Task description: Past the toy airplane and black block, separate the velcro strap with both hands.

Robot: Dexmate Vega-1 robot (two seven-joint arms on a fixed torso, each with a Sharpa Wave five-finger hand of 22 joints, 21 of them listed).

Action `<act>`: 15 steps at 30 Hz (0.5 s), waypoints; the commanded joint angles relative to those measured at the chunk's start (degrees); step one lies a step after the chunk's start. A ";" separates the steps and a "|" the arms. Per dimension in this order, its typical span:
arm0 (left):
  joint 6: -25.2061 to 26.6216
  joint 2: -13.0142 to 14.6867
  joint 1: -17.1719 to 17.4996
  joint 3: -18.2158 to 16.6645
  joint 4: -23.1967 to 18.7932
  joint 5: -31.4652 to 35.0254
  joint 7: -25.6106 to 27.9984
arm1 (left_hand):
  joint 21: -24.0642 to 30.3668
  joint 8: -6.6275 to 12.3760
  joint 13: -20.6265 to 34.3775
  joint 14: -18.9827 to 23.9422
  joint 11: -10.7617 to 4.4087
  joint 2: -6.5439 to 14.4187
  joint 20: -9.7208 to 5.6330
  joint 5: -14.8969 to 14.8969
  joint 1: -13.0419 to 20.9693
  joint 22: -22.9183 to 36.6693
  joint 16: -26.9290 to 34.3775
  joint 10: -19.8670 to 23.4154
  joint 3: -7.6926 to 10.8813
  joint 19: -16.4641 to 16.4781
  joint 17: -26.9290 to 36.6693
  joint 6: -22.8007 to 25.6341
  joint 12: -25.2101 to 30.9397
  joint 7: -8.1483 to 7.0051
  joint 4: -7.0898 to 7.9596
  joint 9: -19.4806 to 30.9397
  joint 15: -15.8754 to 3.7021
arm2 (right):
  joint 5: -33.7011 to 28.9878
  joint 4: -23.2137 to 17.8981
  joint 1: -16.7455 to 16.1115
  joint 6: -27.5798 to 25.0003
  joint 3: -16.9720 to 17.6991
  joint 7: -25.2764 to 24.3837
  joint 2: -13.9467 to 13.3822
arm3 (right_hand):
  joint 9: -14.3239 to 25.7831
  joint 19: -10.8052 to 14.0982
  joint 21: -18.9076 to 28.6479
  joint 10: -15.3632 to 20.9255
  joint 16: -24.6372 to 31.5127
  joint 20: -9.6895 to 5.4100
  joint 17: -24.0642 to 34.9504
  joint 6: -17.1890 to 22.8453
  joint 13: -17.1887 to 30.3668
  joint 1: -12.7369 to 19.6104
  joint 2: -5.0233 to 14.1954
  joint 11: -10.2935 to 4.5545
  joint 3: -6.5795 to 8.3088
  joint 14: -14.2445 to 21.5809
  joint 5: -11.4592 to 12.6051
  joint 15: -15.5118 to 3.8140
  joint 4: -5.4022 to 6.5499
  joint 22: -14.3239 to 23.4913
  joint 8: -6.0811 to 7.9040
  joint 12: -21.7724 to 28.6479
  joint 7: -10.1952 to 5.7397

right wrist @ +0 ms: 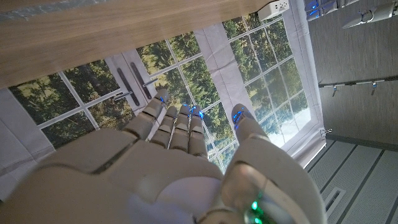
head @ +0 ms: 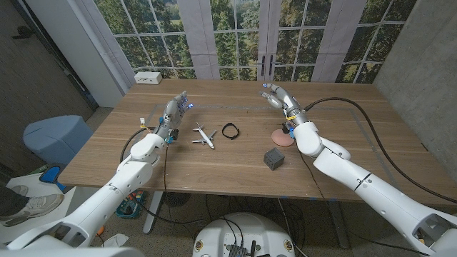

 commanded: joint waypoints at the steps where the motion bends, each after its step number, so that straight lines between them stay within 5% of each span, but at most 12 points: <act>1: -0.59 0.16 0.69 -0.21 -0.57 -0.02 0.11 | -0.14 -0.21 0.11 -2.39 -0.15 3.25 0.10 0.19 -0.57 0.21 -0.10 -2.35 0.18 -0.85 0.09 0.12 -0.24 0.14 -0.10 0.29 -0.18 | -3.89 -1.95 0.47 -3.01 -1.72 0.54 -0.11 | 0.14 0.23 -0.04 0.34 -0.10 -1.09 0.08 0.32 0.24 0.62 0.41 -0.01 0.00 0.07 0.48 -1.55 -0.44 0.14 0.13 -0.10 0.04; 15: -1.20 0.21 1.47 -0.64 -1.10 -0.10 0.63 | -0.44 -0.25 0.11 -2.33 -0.16 3.25 0.10 0.20 -0.62 0.22 -0.15 -2.29 0.20 -0.67 0.09 0.15 -0.28 0.15 -0.10 0.30 -0.19 | -7.79 -2.30 2.19 -6.07 -3.99 1.68 0.69 | 0.16 0.64 -0.03 0.28 -0.41 -0.70 -0.04 0.15 0.27 2.25 0.31 -0.41 0.09 0.18 0.67 -1.34 -1.29 0.11 -0.02 -0.34 -0.04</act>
